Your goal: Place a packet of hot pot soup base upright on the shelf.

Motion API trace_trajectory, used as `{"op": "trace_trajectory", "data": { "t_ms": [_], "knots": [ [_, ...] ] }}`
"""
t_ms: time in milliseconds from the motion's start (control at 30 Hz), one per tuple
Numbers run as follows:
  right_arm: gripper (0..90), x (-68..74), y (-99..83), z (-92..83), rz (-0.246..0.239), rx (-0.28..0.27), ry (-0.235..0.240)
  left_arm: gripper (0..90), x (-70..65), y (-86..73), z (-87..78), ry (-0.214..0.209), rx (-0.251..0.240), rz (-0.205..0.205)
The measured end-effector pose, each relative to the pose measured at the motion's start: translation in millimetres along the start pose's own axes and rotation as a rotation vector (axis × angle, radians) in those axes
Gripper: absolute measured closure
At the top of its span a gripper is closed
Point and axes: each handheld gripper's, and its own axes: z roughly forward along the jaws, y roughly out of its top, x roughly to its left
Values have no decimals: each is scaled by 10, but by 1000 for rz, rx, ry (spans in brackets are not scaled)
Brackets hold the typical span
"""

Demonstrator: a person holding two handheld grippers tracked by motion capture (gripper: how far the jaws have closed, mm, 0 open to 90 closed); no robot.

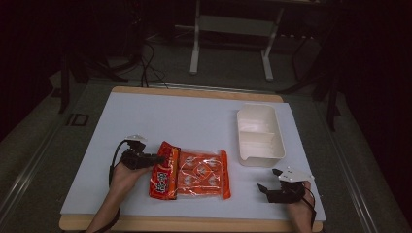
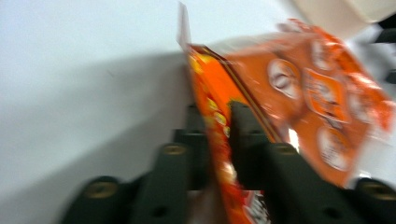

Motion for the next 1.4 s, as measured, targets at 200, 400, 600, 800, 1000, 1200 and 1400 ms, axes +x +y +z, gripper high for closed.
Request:
{"op": "trace_trajectory", "data": {
  "t_ms": [200, 400, 600, 800, 1000, 1200, 1400],
  "knots": [
    [158, 5, 1, 2, -6, -3, 0, 574, -38, -154, -5, -27, 47, -31],
    [158, 5, 1, 4, -6, 2, 6, 547, -86, -204, 54, -103, 97, -34],
    [158, 9, 2, 10, -11, 6, 5, 634, -223, -154, 227, -84, 157, 25],
    [158, 10, 4, 12, -14, 11, 7, 840, -301, -70, 244, -25, 193, 87],
    [158, 10, 3, 8, -12, 8, 9, 900, -331, 98, 194, -10, 198, 114],
    [158, 9, 4, 10, -14, 9, 11, 900, -390, 352, 26, -46, 164, 133],
    [158, 10, 4, 11, -17, 11, 12, 900, -533, 695, -102, -32, 153, 199]
  ]
}}
